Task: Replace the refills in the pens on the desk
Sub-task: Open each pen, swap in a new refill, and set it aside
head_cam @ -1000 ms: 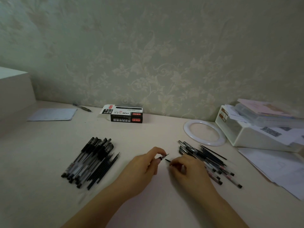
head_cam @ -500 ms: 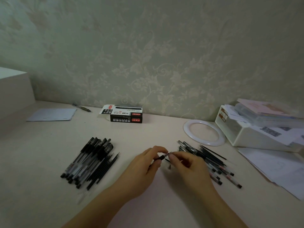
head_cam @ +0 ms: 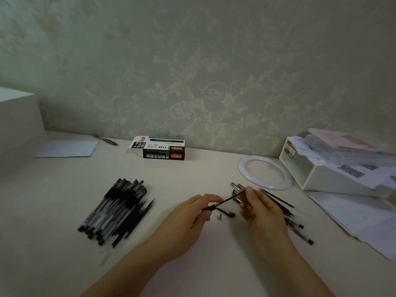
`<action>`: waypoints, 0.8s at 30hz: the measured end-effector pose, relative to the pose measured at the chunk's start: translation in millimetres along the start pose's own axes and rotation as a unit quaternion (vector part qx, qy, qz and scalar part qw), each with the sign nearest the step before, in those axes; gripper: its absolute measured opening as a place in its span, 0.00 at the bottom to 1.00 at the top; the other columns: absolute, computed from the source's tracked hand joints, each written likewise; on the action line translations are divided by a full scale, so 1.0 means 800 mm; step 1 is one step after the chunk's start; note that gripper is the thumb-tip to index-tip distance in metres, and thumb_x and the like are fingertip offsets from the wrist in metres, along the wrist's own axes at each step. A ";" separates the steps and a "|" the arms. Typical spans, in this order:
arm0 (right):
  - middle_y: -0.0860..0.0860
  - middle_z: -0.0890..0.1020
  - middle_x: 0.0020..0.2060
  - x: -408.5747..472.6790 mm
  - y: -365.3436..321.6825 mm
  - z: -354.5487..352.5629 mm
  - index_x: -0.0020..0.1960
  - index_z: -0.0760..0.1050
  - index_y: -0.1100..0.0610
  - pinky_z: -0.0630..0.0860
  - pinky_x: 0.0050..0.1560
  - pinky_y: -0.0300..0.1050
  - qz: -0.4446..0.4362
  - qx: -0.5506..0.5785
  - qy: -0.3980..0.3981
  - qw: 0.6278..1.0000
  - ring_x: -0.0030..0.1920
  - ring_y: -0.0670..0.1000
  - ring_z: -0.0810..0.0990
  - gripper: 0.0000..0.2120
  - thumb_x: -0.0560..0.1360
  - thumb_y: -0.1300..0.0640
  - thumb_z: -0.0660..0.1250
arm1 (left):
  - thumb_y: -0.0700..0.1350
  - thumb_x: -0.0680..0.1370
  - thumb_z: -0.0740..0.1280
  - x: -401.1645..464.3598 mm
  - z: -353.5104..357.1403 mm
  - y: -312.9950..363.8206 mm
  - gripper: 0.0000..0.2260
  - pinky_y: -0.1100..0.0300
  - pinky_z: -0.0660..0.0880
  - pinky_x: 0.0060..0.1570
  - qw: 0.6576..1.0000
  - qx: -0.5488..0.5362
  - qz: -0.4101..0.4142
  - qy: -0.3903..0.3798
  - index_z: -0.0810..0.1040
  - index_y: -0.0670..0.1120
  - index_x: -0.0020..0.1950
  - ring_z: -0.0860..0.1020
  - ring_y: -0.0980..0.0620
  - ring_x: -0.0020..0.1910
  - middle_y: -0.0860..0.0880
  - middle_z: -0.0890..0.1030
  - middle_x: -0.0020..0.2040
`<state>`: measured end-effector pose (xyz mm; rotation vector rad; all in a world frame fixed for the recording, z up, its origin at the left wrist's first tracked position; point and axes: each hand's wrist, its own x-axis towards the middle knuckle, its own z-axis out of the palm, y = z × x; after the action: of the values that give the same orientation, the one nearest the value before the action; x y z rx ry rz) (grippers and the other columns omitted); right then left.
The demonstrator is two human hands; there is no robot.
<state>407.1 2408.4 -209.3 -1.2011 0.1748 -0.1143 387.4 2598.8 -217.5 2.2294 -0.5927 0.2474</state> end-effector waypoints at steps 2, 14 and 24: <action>0.51 0.86 0.41 -0.002 0.004 0.004 0.49 0.84 0.57 0.79 0.40 0.37 0.016 -0.002 -0.025 1.000 0.38 0.46 0.83 0.07 0.73 0.56 0.72 | 0.40 0.81 0.60 0.000 0.000 0.000 0.19 0.74 0.66 0.40 1.000 -0.006 0.002 0.005 0.71 0.62 0.64 0.73 0.63 0.42 0.64 0.74 0.44; 0.48 0.85 0.38 0.016 -0.024 -0.026 0.48 0.81 0.50 0.78 0.40 0.34 -0.199 -0.185 0.056 0.961 0.38 0.43 0.82 0.05 0.79 0.56 0.66 | 0.43 0.82 0.59 0.000 0.001 -0.008 0.18 0.74 0.67 0.37 1.000 0.000 -0.015 0.006 0.69 0.65 0.64 0.73 0.64 0.37 0.63 0.74 0.45; 0.56 0.81 0.43 0.026 -0.028 -0.080 0.52 0.84 0.57 0.75 0.45 0.54 -0.263 -0.649 0.153 0.698 0.44 0.60 0.76 0.07 0.77 0.61 0.67 | 0.46 0.82 0.58 0.000 0.001 -0.011 0.14 0.71 0.69 0.42 0.999 0.042 -0.024 -0.011 0.69 0.63 0.64 0.74 0.62 0.44 0.65 0.73 0.48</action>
<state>414.8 2338.4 -212.3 -2.6535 0.1961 -0.8086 391.3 2603.2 -223.8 2.3268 -0.5482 0.2262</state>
